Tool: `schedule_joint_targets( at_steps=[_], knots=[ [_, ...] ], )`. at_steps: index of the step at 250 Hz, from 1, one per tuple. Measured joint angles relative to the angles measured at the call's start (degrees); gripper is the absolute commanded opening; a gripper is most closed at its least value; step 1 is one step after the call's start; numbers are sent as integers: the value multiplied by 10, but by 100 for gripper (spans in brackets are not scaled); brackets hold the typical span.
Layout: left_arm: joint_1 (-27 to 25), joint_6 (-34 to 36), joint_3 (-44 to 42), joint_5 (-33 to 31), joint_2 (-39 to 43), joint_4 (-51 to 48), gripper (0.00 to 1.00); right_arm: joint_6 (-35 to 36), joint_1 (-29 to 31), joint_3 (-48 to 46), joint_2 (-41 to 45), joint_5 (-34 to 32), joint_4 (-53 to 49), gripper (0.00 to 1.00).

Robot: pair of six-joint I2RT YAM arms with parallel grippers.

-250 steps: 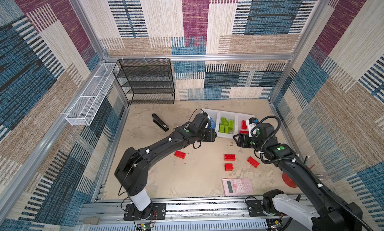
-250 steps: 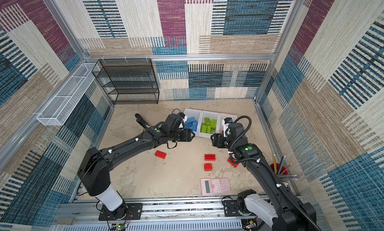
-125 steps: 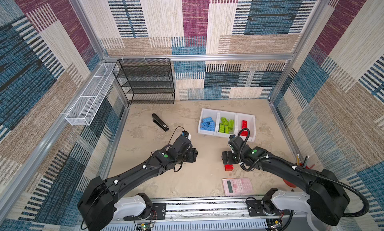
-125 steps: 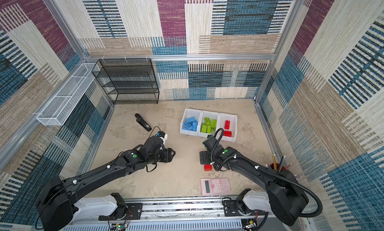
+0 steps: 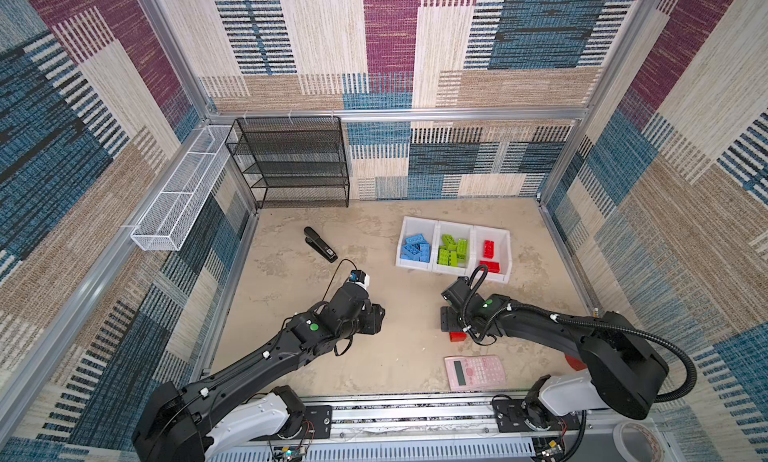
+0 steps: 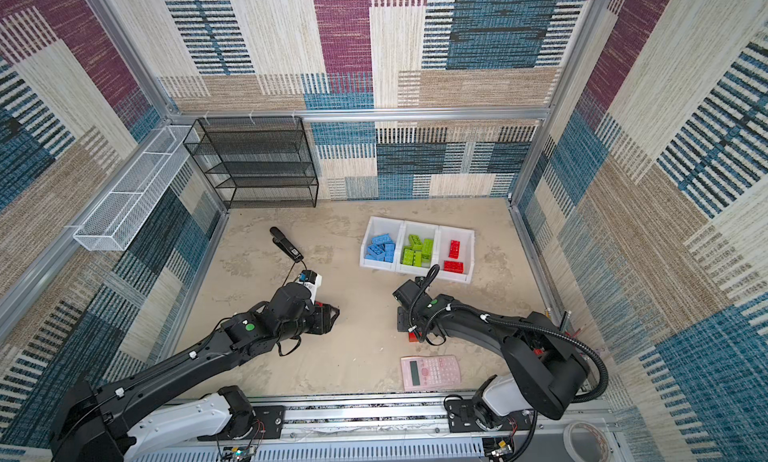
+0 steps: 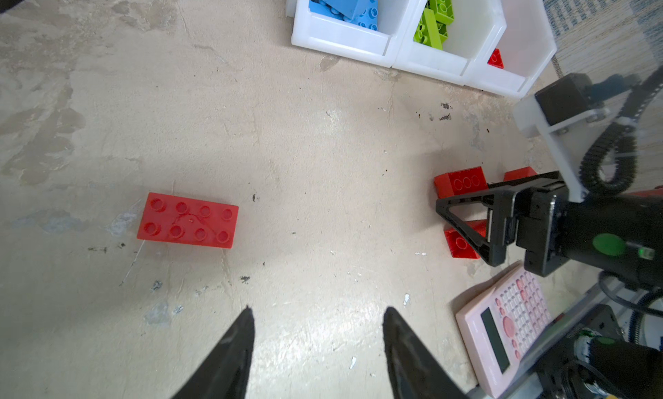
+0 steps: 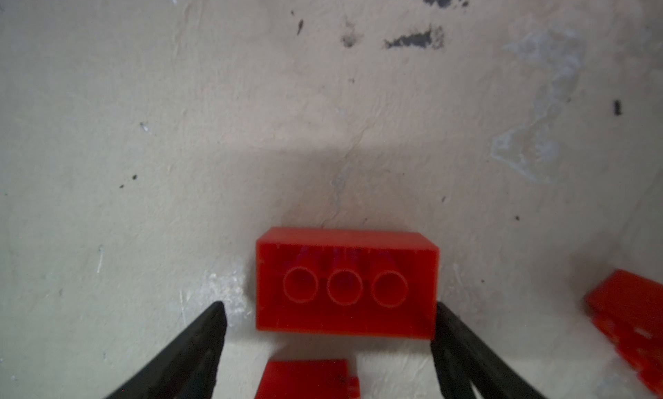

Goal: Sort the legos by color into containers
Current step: 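Grasp a red brick near the calculator with the right gripper and lift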

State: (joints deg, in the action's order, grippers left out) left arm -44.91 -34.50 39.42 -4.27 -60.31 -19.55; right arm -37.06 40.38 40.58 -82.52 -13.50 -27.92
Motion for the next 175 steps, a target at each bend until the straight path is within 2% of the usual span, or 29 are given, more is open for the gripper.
schedule_joint_targets(
  at_steps=[27,116,175],
  knots=[
    [0,0,-1,0,-2,0,58,-2,0,5,-17,-3,10,83],
    [0,0,-5,0,-13,-1,58,12,-7,2,-22,-9,29,62],
    [0,-3,-6,-3,-12,-9,58,27,-15,13,-9,-11,31,60]
  ],
)
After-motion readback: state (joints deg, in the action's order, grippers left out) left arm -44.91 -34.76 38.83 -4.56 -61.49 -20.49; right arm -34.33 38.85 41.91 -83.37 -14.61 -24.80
